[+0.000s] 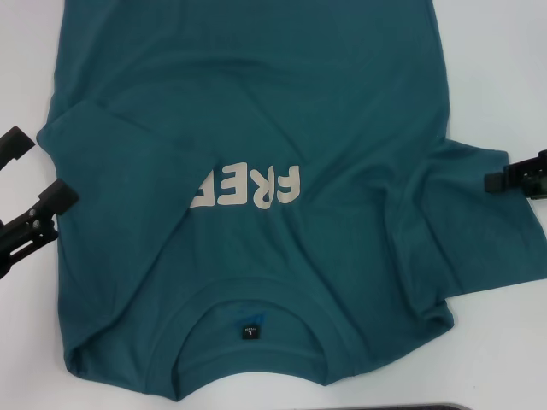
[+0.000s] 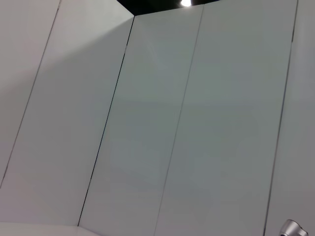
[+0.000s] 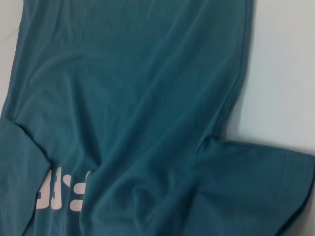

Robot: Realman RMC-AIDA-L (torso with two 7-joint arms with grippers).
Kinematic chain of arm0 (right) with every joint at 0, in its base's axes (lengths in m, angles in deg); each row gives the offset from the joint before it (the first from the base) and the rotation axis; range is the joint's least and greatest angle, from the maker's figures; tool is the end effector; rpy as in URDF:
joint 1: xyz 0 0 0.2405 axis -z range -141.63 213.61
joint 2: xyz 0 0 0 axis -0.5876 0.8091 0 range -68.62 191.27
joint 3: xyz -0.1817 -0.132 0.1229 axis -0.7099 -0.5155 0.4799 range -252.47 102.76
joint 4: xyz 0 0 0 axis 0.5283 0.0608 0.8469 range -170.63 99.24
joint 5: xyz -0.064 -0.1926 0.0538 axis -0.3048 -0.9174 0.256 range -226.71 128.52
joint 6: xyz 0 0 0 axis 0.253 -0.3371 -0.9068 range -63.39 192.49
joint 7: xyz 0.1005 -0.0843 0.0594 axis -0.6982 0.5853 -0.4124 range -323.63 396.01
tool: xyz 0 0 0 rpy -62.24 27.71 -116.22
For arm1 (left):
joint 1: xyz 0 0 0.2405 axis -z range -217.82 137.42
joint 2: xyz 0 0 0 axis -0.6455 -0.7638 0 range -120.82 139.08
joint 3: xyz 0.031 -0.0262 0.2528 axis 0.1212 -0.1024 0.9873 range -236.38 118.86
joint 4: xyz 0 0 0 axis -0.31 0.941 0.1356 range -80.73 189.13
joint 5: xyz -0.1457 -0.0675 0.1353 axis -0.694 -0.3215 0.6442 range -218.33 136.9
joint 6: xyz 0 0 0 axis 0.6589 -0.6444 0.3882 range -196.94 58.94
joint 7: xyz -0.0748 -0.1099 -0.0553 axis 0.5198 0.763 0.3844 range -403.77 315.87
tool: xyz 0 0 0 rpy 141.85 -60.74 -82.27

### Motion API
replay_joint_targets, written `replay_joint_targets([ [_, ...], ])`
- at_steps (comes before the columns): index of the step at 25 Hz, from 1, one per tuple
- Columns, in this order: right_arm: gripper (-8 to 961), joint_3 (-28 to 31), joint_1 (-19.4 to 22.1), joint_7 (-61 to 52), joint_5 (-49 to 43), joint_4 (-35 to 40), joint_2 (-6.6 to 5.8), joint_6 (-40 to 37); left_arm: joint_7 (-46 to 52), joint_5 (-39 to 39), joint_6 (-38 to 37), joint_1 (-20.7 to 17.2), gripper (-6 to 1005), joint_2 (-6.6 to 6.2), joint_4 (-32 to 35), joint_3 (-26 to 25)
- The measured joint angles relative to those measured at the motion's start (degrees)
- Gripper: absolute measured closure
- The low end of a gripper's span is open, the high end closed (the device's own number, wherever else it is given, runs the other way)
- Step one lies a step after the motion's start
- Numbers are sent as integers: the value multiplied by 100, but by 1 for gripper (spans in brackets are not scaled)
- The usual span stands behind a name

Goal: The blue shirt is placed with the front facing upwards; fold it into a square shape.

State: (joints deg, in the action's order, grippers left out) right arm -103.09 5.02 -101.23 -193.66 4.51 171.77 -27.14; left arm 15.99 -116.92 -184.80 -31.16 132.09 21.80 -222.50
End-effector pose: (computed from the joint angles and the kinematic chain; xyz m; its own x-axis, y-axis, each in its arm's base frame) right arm 0.3440 0.3160 0.0684 0.0627 -0.9618 -0.2665 -0.9970 -0.0480 -0.0613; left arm -0.3159 0.1876 0.0375 0.4688 0.0654 0.8809 0.5777 -0.7771 -0.2498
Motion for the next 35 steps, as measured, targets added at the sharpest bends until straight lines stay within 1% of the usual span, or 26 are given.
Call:
replay_joint_targets([
  [4,520,2,11,-11,0,3,-6,-11,0,-40,-3,-1,65,0,4,0],
  [9,770,9,25,-19,0,4,-11,-17,0,-69,-4,-10,65,0,6,0],
  [13,881,39,47,-21,0,4,-43,-18,18,-70,-4,-17,65,0,6,1],
  [14,909,53,56,-23,-1,4,-67,-20,24,-72,-4,-19,65,0,6,1],
  [15,937,108,74,-43,-1,4,-125,-28,32,-74,-4,-23,65,0,6,1],
  [16,937,133,77,-54,-1,5,-159,-30,34,-75,-4,-27,65,0,6,1],
  [17,937,133,77,-54,-1,5,-159,-30,35,-76,-4,-32,65,0,6,1],
  [18,937,201,84,-74,-1,5,-221,-35,35,-76,-4,-35,65,0,6,1],
  [19,937,201,84,-74,-1,5,-221,-35,35,-77,-4,-35,65,0,6,1],
  [20,937,270,82,-79,-2,4,-280,-51,35,-78,-4,-35,65,0,6,1],
  [21,937,270,82,-79,-2,4,-280,-51,35,-78,-4,-35,65,0,6,1],
  [24,937,336,45,-86,-1,5,-362,-69,35,-85,-4,-33,65,0,6,1],
  [32,937,366,-188,-108,-1,5,-465,-95,40,-97,-5,-25,66,13,5,1],
  [35,937,343,-300,-142,-2,4,-484,-109,43,-108,-11,-34,66,19,6,1],
])
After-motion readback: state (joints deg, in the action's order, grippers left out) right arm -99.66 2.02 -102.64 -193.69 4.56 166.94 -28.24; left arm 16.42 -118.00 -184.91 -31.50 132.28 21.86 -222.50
